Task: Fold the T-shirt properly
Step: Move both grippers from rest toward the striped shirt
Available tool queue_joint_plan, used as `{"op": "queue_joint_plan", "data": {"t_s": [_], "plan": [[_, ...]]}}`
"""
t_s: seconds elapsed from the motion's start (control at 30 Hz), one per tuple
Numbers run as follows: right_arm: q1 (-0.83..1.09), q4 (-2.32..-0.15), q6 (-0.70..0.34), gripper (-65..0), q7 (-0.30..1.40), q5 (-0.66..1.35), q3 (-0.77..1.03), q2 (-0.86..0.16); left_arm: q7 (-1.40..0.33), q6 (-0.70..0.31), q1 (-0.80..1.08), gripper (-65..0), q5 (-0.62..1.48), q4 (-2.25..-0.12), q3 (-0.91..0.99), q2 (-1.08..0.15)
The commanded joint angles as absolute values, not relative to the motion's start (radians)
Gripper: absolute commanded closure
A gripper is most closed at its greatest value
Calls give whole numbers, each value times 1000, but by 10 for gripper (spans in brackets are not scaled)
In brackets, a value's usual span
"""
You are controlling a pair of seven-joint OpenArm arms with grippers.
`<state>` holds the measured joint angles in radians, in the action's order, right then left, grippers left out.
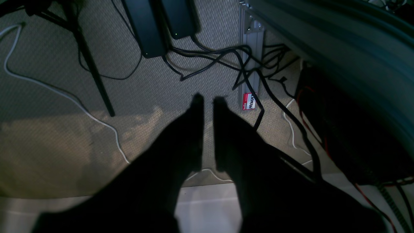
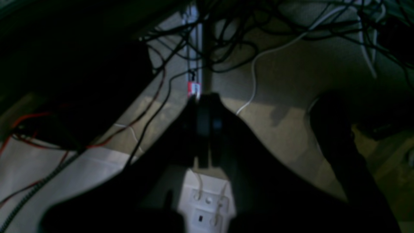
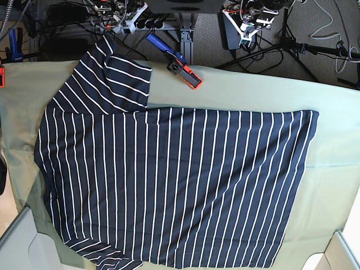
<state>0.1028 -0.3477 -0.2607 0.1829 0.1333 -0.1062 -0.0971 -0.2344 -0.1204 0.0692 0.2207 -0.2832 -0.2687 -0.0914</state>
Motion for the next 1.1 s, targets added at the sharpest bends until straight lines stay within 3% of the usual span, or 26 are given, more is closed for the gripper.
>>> {"op": "queue_joint_plan", "data": {"t_s": [0.0,0.37,0.6,0.8,1.07], "plan": [[106,-354,-212,0,178,131,-107,-102,-228,-136,70,-50,220,-290,-267,-95],[128,-370,-213,0,179,125,-107,-103,-152,-136,85,-49,236,-290,-267,-101],[249,-480,-213,0,179,59,-107,-123,-95,-153,175,-47,293,-352,-267,-134],[401,-676,-215,0,179,60,-107,-175,-86,-264,333,-47,361,-598,-204,-189],[651,-1048,-303,0,179,185,-107,-282,-194,-476,567,-45,509,-1024,67,-207]]}}
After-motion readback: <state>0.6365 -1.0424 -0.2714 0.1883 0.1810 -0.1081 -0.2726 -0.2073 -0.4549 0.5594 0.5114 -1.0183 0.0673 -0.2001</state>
